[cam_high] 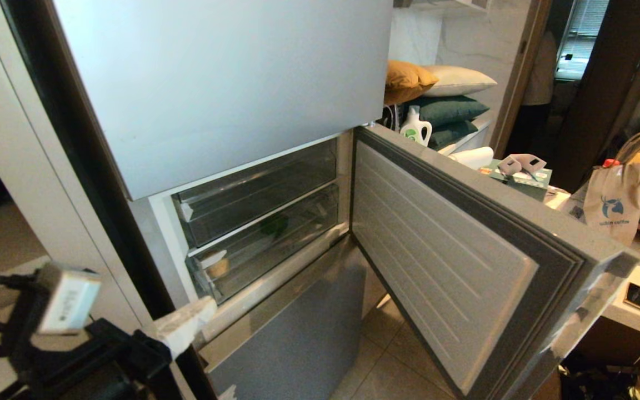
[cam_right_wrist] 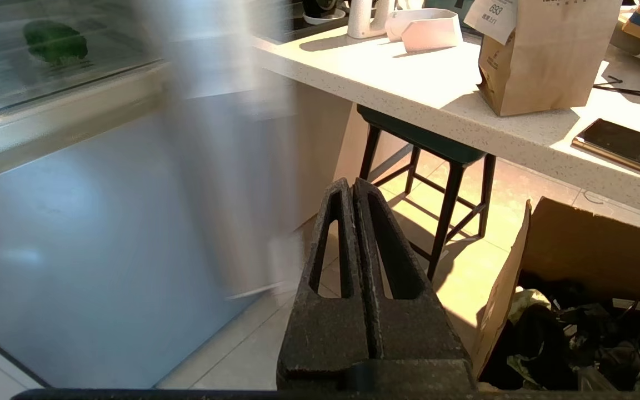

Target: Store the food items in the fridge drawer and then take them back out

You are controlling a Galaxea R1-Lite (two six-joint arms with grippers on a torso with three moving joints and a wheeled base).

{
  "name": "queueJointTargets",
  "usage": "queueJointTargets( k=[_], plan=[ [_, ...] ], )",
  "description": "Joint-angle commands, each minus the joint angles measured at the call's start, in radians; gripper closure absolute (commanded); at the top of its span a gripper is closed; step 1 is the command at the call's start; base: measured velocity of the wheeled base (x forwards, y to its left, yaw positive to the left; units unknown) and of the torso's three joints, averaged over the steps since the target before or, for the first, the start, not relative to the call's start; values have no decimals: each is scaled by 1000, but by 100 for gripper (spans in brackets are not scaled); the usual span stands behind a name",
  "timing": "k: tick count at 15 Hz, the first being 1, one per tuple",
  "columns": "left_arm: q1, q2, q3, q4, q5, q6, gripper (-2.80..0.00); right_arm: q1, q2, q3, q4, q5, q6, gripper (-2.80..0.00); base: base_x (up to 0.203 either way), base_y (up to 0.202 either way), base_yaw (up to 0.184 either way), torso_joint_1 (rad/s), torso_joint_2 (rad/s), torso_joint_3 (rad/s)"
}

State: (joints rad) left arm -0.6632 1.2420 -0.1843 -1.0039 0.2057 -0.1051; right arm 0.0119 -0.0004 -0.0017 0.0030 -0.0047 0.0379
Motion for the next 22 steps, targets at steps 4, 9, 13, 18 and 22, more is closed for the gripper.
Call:
queueJointTargets(
  k=[4,9,13,18,22],
  plan=[
    [421,-440,1,119,64,9,0,0,0,0,0,0,-1,0,0,0,0,0,0,0],
    [706,-918,27,570,-45,50,0,0,0,0,0,0,-1,0,0,0,0,0,0,0],
    [766,-961,196,874,-274,202,0,0,0,0,0,0,-1,0,0,0,0,0,0,0],
    [652,-987,193,920,-264,194,0,0,2,0,0,0,-1,0,0,0,0,0,0,0],
    [652,-1155,194,932,-262,210,0,0,0,0,0,1,-3,0,0,0,0,0,0,0]
  ],
)
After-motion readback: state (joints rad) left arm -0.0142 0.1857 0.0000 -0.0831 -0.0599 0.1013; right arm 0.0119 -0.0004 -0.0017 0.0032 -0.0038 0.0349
